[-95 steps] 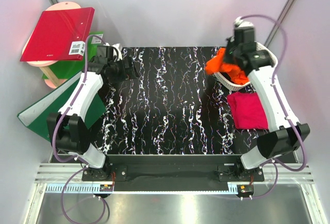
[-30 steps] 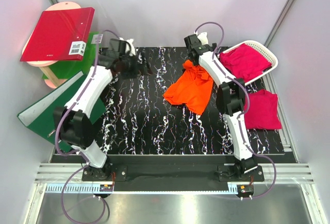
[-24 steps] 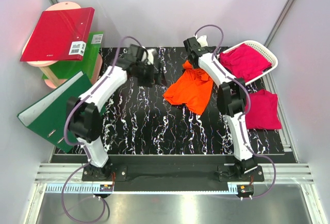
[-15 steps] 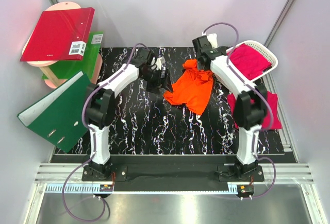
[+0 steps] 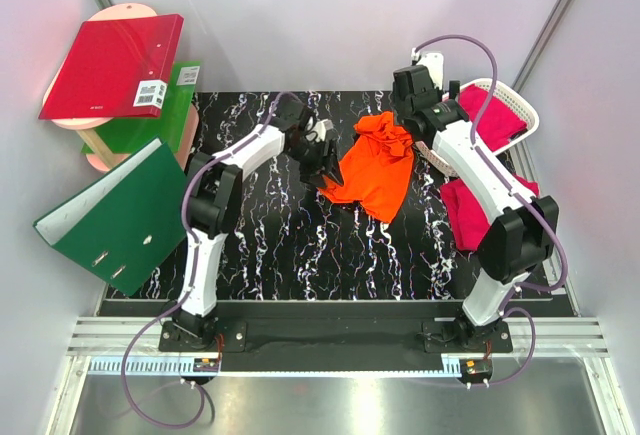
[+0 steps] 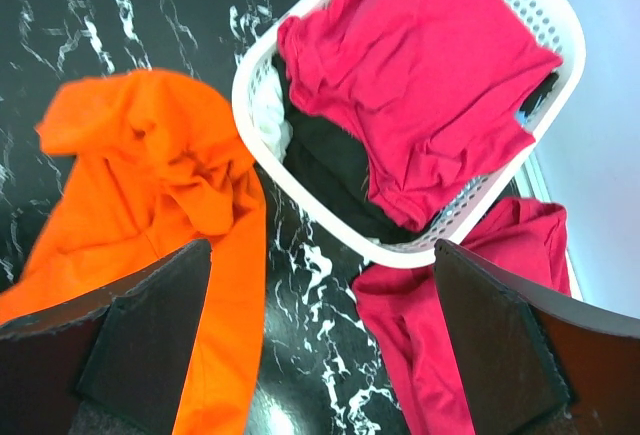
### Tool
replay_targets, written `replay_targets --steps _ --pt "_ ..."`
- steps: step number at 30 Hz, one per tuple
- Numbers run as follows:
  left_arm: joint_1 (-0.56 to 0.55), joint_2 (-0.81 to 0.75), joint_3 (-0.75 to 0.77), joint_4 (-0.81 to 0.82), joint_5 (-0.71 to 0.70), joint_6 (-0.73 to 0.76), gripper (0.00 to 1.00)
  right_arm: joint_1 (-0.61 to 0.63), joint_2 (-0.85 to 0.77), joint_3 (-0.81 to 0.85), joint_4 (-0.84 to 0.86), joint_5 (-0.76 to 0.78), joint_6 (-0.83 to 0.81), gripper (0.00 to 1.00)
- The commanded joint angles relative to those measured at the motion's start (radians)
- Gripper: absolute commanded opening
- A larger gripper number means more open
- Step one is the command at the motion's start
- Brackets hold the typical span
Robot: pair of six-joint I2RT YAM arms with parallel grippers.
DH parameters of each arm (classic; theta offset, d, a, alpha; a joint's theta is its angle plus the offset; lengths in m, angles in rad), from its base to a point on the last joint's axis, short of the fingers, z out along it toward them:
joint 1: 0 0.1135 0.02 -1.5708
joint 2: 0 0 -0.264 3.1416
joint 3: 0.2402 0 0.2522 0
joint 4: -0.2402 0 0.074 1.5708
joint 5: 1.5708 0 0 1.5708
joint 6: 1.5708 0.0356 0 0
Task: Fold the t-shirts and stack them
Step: Move the tshirt to the center of the board, then flatten out the tshirt
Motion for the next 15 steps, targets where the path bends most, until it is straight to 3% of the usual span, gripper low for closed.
replay_targets --steps 1,7,15 --pt "-0.033 -0.043 0.001 0.013 0.048 0.006 0.6 0.007 -0.02 -0.028 0.02 -0.004 0.026 1.0" --pt "-0.044 -0.009 -0.02 0.014 0.031 0.005 0.6 0.007 -0.025 -0.04 0.016 -0.005 0.026 1.0" --pt "-0.05 0.041 0.023 0.014 -0.013 0.0 0.37 0.007 -0.026 -0.043 0.017 -0.025 0.022 1.0"
